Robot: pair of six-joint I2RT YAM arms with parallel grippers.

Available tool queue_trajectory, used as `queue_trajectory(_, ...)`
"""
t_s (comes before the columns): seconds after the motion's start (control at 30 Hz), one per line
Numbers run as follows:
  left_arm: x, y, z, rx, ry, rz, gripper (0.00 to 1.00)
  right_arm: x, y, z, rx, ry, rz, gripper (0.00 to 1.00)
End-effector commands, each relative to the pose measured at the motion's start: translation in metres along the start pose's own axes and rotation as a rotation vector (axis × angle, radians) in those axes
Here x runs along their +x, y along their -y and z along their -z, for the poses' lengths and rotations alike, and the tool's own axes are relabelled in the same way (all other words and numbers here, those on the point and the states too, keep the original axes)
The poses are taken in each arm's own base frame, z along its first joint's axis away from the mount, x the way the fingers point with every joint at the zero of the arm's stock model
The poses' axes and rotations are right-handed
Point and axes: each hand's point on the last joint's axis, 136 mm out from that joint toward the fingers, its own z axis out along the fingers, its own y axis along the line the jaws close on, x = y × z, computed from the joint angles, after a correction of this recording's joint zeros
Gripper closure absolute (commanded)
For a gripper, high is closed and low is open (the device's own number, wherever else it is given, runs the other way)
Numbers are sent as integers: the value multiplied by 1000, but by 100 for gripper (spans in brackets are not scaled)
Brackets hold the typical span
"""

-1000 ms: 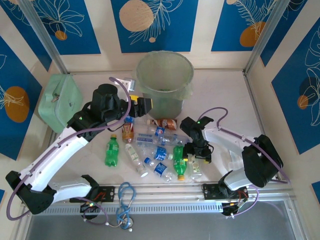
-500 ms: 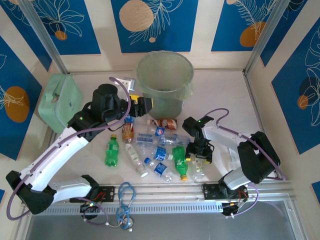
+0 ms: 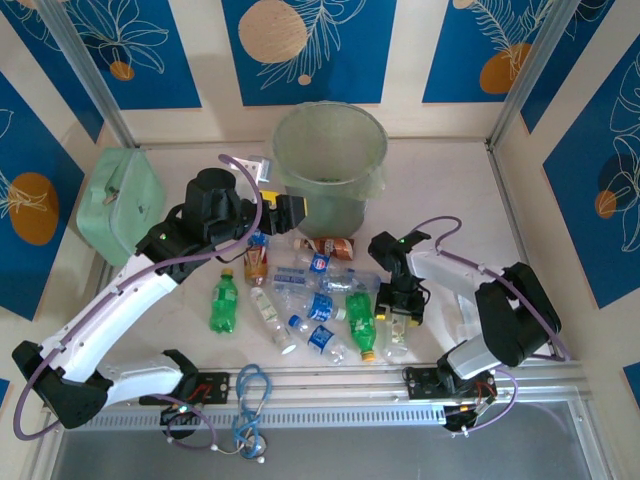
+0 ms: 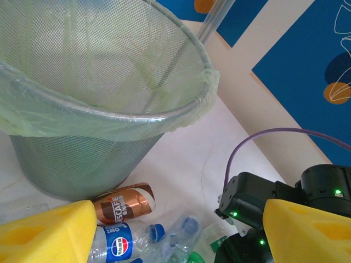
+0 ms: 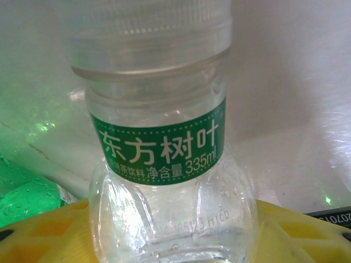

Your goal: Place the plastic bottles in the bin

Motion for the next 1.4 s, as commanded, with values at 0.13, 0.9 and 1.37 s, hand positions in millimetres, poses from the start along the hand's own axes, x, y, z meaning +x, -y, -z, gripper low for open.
queue_trajectory(0.13,-3,2,0,21,8,7,18,-4,4,39,-71,112,-34,42)
queue_trajectory(0.9,1,85,0,556,-32,123,0,2,-63,350,-1209,778,99,44)
queue_trajectory(1.37,14,135,-10,824,-105,215,0,23,-76,412,-1473,827,211,45)
